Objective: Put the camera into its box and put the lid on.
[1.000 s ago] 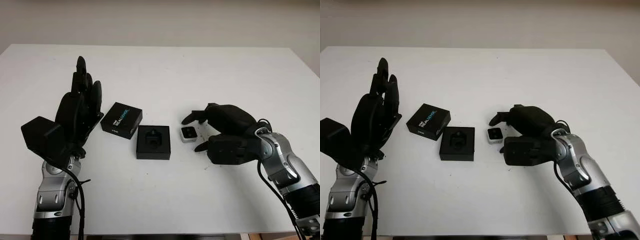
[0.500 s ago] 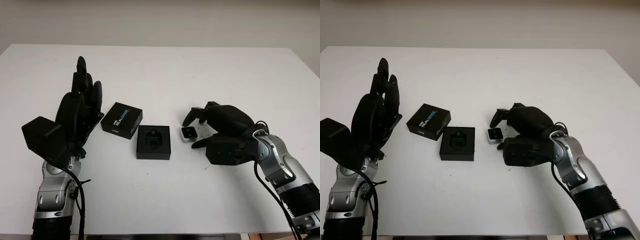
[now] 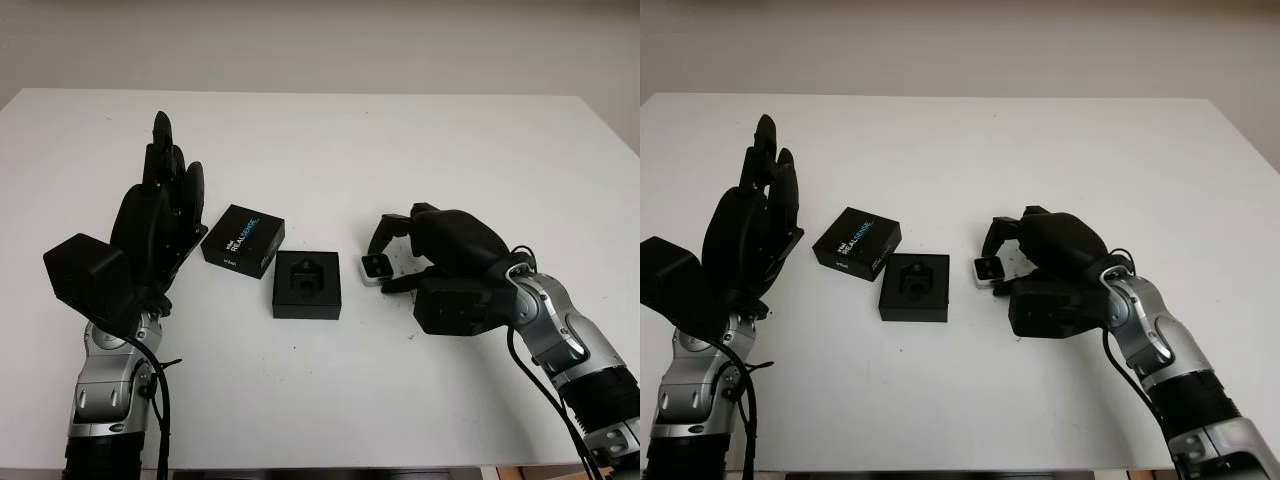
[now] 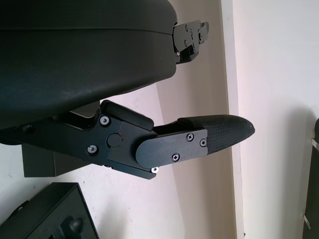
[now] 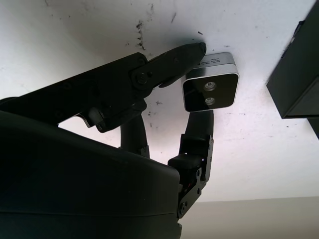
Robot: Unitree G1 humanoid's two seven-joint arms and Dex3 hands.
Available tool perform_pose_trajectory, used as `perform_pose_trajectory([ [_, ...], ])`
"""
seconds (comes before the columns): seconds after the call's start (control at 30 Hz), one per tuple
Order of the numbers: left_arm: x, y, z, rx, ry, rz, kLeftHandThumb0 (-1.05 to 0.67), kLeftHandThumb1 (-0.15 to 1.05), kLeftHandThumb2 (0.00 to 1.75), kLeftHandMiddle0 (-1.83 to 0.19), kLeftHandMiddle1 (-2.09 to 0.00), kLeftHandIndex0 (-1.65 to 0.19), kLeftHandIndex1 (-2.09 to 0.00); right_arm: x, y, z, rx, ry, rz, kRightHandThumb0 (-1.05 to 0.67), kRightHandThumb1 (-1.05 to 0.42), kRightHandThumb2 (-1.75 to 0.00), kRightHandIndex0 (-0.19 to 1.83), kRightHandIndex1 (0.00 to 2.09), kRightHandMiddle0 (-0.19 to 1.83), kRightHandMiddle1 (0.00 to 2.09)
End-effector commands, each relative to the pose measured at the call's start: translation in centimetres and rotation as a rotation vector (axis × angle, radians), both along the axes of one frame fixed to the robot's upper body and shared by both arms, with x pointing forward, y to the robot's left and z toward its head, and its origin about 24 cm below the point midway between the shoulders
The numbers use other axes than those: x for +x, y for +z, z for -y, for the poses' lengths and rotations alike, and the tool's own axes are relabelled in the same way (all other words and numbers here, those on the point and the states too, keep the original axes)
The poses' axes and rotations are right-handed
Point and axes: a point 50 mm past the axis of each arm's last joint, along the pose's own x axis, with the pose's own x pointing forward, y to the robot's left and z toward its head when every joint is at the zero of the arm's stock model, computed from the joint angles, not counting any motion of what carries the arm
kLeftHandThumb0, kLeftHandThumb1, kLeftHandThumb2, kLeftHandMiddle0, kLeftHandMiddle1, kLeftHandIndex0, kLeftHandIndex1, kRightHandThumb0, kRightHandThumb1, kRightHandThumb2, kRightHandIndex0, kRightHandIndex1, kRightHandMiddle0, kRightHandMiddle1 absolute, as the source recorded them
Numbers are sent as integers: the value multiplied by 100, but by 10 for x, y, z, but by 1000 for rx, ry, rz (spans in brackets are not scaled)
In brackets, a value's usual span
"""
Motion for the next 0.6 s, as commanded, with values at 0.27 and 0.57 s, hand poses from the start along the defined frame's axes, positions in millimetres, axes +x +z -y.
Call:
perform_pose_trajectory([
  [0.27,-1,-1,0,0,0,2,-76,105,61,19,0,19,0,1,-4,-1,53,-3,-16,-34,-95,-6,20,202,51,121],
  [0.57,-2,-3,-1,3,-6,-6,-75,105,62,19,0,19,0,4,-9,1,210,-48,-40,-34,-103,-6,19,194,36,148],
])
